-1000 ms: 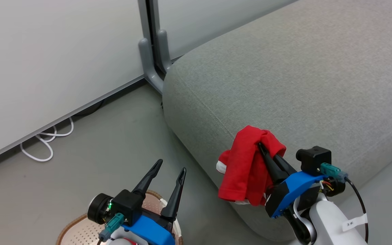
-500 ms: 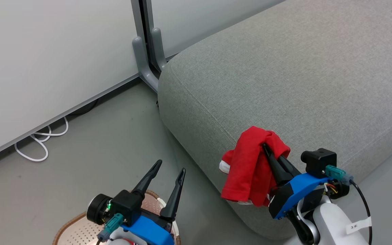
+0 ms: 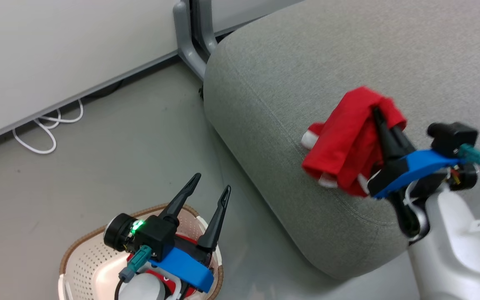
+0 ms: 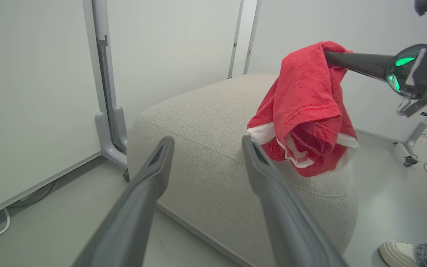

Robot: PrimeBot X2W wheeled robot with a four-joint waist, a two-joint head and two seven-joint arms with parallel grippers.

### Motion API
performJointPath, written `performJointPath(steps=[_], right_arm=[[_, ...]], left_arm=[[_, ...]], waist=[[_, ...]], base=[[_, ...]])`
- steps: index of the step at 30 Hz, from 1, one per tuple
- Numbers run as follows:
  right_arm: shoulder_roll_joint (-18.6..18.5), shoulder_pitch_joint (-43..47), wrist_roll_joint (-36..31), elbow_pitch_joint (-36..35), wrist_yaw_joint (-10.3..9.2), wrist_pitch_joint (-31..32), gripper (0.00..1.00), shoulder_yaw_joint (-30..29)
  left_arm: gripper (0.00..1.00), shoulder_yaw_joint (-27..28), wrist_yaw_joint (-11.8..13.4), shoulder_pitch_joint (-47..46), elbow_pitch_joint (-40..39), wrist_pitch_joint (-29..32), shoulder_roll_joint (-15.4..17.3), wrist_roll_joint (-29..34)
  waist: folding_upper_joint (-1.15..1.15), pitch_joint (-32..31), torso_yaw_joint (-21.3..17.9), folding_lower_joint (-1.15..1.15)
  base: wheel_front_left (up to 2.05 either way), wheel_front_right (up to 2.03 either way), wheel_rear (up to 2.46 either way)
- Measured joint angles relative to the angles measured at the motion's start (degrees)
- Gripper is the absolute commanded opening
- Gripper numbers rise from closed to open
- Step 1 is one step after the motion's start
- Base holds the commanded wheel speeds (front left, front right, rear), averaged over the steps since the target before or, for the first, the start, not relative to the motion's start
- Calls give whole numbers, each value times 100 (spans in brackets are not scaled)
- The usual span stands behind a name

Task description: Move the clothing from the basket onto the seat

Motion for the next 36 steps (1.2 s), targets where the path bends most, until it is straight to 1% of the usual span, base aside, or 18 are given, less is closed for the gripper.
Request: performJointPath(steps=[2, 5, 8, 11, 13, 19, 22, 28, 32, 36], right_arm=[[-16, -341, -80, -10, 0, 57, 0, -403], [-169, -898, -151, -14, 0, 164, 0, -926], [-417, -1402, -203, -11, 0, 292, 0, -1382], [-767, -1806, -367, 57, 0, 314, 0, -1864], [-970, -2035, -513, 122, 0, 321, 0, -2083], [-1340, -2604, -605, 260, 0, 67, 0, -2814], [-1347, -2677, -720, 460, 2, -129, 0, -3018], [-1367, -2700, -800, 1120, 1, -356, 0, -3523], [-1313, -2719, -786, 1470, 1, -548, 0, -3637], [-1323, -2736, -834, 1713, 1, -683, 0, -3674]], left_arm=[[100, -78, 0, -126, -30, 0, 63, 38], [100, -164, 0, -357, -107, 0, 169, 76], [100, -202, 0, -621, -198, 1, 282, 130], [100, -169, 0, -870, -364, 0, 364, 193], [100, -163, 0, -967, -470, -1, 415, 222], [100, -142, 0, -1160, -733, 0, 651, 361], [100, -112, 0, -1302, -872, 0, 731, 464], [100, -168, 0, -1653, -1066, 0, 715, 554], [100, -166, 0, -1698, -1076, 0, 672, 571], [100, -159, 0, -1698, -1065, 0, 644, 566]], waist=[[0, 186, 77, 0], [0, 501, 204, 1], [0, 854, 344, 1], [0, 1232, 500, 1], [0, 1484, 612, 1], [0, 2180, 932, 1], [0, 2528, 1044, 2], [-1, 3073, 1274, 1], [0, 3236, 1417, 1], [0, 3220, 1452, 1]], base=[[0, 0, 0], [0, 0, 0], [0, 0, 0], [0, 0, 0], [0, 0, 0], [0, 0, 0], [0, 0, 0], [0, 0, 0], [0, 0, 0], [0, 0, 0]])
